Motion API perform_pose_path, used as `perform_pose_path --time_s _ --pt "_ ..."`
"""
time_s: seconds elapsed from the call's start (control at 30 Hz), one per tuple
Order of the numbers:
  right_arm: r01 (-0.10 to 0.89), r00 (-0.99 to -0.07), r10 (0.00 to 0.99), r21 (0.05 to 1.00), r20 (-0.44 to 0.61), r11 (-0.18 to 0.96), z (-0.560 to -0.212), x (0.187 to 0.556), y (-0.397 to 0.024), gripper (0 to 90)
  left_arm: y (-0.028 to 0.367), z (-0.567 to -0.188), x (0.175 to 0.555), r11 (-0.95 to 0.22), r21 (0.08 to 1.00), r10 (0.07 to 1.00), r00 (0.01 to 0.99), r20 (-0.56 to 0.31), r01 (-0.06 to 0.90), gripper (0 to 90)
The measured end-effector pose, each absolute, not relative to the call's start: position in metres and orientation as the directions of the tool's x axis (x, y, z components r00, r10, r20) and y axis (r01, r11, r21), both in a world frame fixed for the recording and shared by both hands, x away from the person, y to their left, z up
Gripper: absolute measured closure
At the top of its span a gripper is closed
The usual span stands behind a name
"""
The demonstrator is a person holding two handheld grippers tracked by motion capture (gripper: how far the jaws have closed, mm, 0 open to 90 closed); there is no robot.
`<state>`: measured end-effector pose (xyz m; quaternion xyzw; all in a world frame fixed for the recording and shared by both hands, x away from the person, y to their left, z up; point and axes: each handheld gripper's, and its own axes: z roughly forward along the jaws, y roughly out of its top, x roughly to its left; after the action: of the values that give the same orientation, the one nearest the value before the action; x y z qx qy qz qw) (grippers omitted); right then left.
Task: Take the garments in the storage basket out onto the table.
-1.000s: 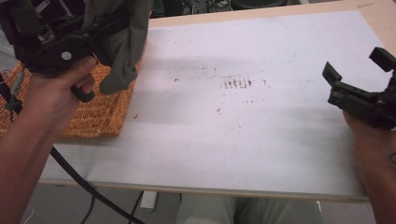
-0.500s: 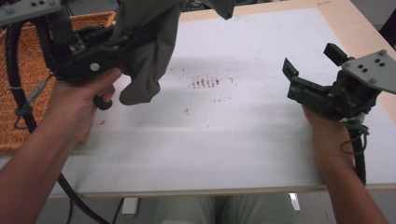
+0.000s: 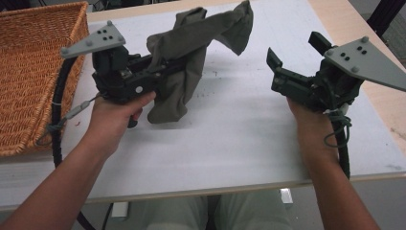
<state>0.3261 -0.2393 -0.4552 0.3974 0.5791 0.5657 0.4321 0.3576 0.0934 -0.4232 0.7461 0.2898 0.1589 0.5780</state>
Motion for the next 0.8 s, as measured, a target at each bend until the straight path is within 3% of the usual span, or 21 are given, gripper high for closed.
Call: perform_pose_path --time_s 0.13,0.23,0.4,0.5,0.8 --pt "-0.027 -0.311 0.949 0.999 -0.050 0.044 -0.455 0.326 -0.239 14.6 0.084 -0.445 0.364 -0.248 0.913 0.659 0.747 -0.087 0.325 68.5" --pt "-0.024 -0.311 0.949 0.999 -0.048 0.042 -0.455 0.326 -0.239 14.7 0.081 -0.444 0.364 -0.254 0.913 0.674 0.736 -0.069 0.319 64.6" --pt "-0.026 -0.313 0.949 0.999 -0.043 0.037 -0.455 0.326 -0.240 14.6 0.078 -0.439 0.363 -0.219 0.898 0.716 0.688 -0.117 0.381 25.5" --pt "-0.027 -0.313 0.949 0.999 -0.043 0.036 -0.455 0.326 -0.240 14.6 0.086 -0.425 0.356 -0.171 0.912 0.758 0.641 -0.120 0.373 15.3" --pt "-0.026 -0.315 0.948 0.999 -0.044 0.037 -0.455 0.327 -0.240 14.6 0.121 -0.398 0.339 -0.037 0.944 0.779 0.601 -0.179 0.329 15.5"
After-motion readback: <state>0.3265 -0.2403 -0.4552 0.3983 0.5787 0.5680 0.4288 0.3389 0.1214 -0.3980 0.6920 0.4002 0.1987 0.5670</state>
